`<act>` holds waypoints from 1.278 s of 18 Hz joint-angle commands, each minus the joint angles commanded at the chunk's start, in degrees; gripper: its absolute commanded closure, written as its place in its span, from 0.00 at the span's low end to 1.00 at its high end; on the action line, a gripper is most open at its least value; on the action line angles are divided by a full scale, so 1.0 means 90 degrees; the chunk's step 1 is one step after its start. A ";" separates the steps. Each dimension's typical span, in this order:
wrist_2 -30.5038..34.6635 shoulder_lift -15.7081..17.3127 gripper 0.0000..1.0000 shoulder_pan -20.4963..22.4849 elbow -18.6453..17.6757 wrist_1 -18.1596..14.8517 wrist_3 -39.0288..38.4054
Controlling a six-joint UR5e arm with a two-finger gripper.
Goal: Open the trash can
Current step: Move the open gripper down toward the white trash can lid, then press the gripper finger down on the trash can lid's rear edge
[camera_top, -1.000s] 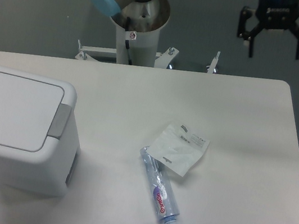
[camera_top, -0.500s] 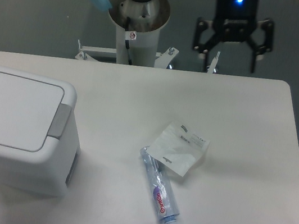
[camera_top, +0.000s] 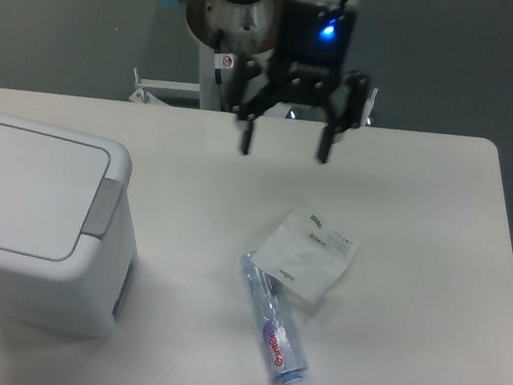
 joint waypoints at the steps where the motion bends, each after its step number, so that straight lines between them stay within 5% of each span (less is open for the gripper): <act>1: 0.0010 -0.0088 0.00 -0.0098 0.0000 0.0030 0.0010; 11: 0.0029 -0.0567 0.00 -0.0811 0.0118 0.0079 0.0010; 23: 0.0039 -0.0831 0.00 -0.1085 0.0069 0.0089 0.0039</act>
